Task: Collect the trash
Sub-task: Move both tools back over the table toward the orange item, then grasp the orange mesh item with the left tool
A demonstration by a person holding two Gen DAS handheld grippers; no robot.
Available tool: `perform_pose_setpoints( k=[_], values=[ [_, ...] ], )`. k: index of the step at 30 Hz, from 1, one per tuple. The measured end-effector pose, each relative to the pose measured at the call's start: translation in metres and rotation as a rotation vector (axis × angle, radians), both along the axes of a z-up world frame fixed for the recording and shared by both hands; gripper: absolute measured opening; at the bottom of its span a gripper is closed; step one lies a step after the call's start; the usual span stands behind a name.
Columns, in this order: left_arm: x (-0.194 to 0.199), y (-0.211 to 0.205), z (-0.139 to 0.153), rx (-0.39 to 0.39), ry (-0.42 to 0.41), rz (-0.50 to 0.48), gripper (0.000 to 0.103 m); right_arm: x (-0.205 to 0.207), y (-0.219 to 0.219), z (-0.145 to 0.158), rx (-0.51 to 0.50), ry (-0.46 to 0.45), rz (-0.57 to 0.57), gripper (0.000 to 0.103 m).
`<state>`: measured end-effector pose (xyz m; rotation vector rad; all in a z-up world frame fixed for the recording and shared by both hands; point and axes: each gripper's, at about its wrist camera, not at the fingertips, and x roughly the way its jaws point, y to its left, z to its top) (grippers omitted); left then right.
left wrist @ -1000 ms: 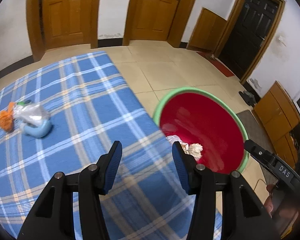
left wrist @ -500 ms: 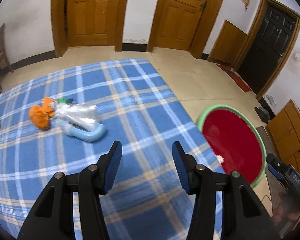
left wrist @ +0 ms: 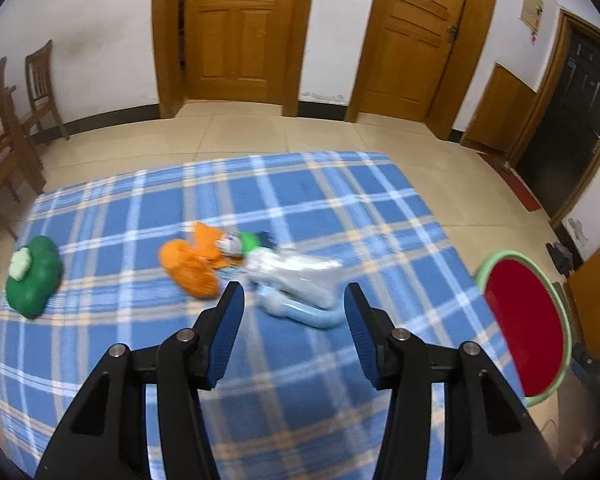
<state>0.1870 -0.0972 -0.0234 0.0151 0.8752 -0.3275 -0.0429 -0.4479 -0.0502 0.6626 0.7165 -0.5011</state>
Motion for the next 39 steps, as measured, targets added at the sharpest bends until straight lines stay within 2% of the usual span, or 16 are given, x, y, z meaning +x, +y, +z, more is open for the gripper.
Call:
perform_pose_setpoints(
  k=[8, 17, 30, 32, 33, 34, 39],
  values=[
    [0.027, 0.035, -0.011, 0.040, 0.006, 0.073, 0.052, 0.003, 0.001, -0.003, -0.002, 0.020, -0.021, 0.083],
    [0.063, 0.054, -0.027, 0.063, 0.030, 0.128, 0.052, 0.004, 0.000, -0.006, -0.018, 0.057, -0.038, 0.083],
    [0.078, 0.055, -0.057, -0.007, 0.099, 0.132, 0.051, 0.012, 0.004, -0.005, -0.038, 0.072, -0.032, 0.083],
    [0.077, 0.054, -0.057, -0.018, 0.095, 0.128, 0.046, 0.015, 0.007, -0.003, -0.040, 0.072, -0.024, 0.083],
    [0.077, 0.054, -0.057, -0.030, 0.095, 0.117, 0.037, 0.016, 0.009, -0.002, -0.043, 0.071, -0.019, 0.083],
    [0.076, 0.053, -0.057, -0.049, 0.096, 0.098, 0.035, 0.018, 0.010, -0.001, -0.045, 0.070, -0.014, 0.083],
    [0.065, 0.055, -0.054, -0.078, 0.067, 0.090, 0.028, 0.027, 0.020, 0.006, -0.057, 0.061, 0.015, 0.083]
  ],
)
